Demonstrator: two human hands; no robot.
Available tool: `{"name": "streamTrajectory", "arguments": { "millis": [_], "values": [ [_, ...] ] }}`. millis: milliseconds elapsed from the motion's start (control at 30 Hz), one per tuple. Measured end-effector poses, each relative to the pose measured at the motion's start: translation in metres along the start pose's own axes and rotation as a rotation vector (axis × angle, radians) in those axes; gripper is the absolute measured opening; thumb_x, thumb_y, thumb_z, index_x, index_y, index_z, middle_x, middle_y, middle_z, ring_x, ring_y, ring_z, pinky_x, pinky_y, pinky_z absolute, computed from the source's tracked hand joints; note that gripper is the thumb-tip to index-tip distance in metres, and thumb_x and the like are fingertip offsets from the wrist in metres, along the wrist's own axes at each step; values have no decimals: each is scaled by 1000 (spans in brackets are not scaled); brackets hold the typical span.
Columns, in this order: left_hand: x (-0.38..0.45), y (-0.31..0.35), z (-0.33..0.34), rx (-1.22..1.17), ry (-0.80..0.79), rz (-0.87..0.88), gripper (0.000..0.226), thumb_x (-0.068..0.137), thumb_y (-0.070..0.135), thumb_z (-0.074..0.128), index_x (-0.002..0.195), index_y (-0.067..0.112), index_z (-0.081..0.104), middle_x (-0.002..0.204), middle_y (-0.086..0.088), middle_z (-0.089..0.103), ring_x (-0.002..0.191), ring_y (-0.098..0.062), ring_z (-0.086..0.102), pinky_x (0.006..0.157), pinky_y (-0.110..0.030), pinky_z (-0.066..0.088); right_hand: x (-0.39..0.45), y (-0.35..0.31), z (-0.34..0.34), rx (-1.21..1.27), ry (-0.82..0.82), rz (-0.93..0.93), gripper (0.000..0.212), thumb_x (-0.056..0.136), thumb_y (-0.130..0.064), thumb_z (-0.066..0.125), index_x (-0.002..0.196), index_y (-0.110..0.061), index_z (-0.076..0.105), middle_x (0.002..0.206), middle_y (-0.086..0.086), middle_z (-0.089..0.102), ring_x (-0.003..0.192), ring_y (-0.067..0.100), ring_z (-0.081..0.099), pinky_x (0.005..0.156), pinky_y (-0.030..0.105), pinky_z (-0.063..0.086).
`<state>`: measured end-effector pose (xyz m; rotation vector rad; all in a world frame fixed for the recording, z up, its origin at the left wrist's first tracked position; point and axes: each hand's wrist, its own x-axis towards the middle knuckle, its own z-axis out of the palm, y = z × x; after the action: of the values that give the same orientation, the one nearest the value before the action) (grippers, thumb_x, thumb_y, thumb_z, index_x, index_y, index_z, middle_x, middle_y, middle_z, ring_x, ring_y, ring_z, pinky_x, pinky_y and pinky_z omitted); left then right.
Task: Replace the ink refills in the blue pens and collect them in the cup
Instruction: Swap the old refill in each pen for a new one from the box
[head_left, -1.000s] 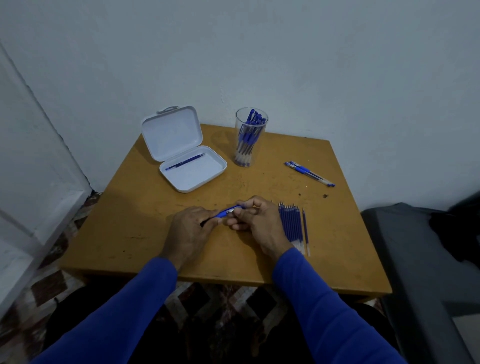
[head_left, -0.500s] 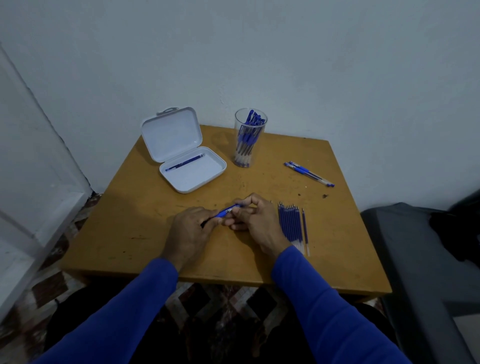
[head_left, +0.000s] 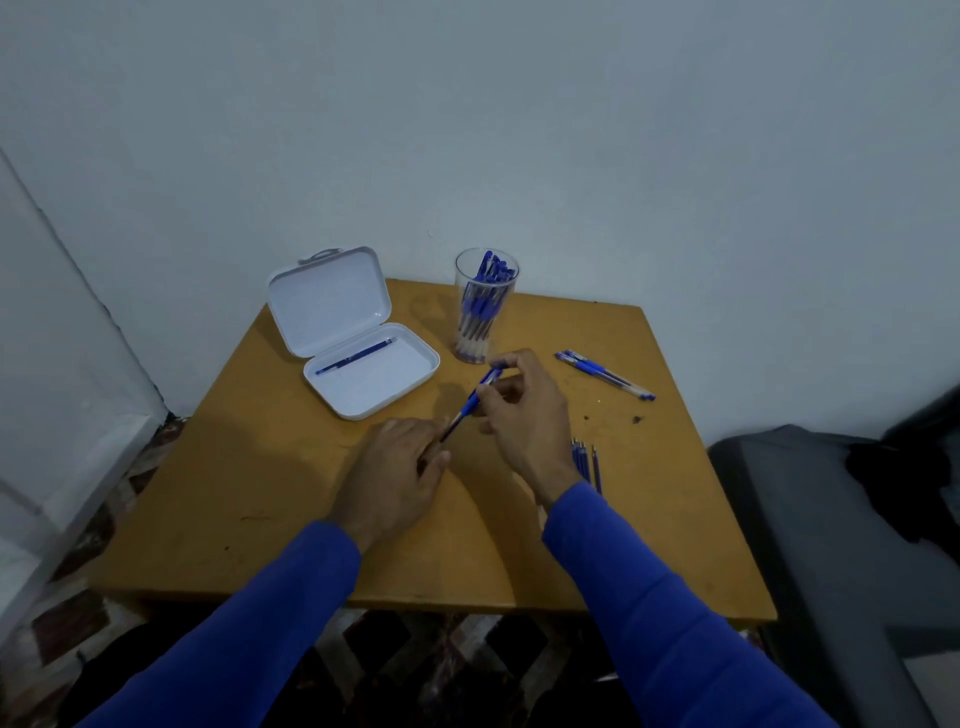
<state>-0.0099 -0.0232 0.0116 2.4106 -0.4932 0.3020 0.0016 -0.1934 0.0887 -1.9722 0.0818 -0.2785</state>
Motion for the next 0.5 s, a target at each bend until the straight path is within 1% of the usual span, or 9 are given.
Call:
{"name": "streamTrajectory", "arguments": {
  "millis": [67,100,133,233,267,300,367,433,500],
  "values": [
    [15,2,4,-1,-26,-7,32,101,34,56,132,26,58,119,9,62,112,-11,51,98,-32,46,12,-10,-9,-71,44,-98,24,97,-13,65,111,-31,58,87,-10,66,81,6,68,69,22,61],
    [22,4,6,3,-41,-4,35,101,34,56,134,26,56,123,9,60,115,-11,50,101,-31,45,19,-16,-14,-103,65,-144,23,98,-12,65,114,-28,59,85,-12,64,79,3,65,67,15,56],
    [30,5,8,20,-58,4,38,101,35,56,138,26,54,127,9,58,117,-11,49,102,-29,45,26,-22,-18,-127,86,-187,23,98,-11,64,116,-25,60,82,-14,63,77,2,64,63,11,52],
    [54,11,17,87,-107,7,46,102,39,52,144,21,49,128,6,53,116,-12,47,101,-26,43,50,-40,-30,-184,140,-310,22,98,-10,62,117,-20,60,79,-11,63,73,1,62,57,7,46],
    [61,12,20,99,-119,-8,48,103,39,51,146,20,47,131,6,51,119,-12,46,102,-24,41,58,-46,-33,-194,163,-341,22,98,-11,62,117,-19,60,80,-9,64,73,0,61,57,6,44],
    [68,14,22,105,-128,-20,49,103,40,50,148,20,45,137,5,48,125,-12,45,105,-24,38,66,-52,-37,-194,191,-373,22,97,-10,63,118,-18,61,80,-8,64,73,1,61,57,5,43],
    [79,15,26,106,-148,-27,49,104,40,49,149,21,45,149,5,42,135,-13,40,111,-24,33,81,-63,-43,-167,246,-435,22,96,-9,63,117,-17,61,79,-6,65,73,7,63,60,9,45],
    [90,16,30,110,-174,-19,48,104,40,49,149,23,45,154,5,38,140,-14,36,115,-27,30,94,-72,-46,-114,271,-459,23,95,-8,62,117,-17,61,81,-5,67,75,8,65,65,14,51],
    [100,15,34,124,-196,-17,47,104,39,49,149,25,45,157,4,36,144,-16,32,118,-31,27,106,-80,-46,-53,288,-472,24,96,-7,62,118,-16,61,82,-5,67,77,8,66,68,24,58]
  ]
}}
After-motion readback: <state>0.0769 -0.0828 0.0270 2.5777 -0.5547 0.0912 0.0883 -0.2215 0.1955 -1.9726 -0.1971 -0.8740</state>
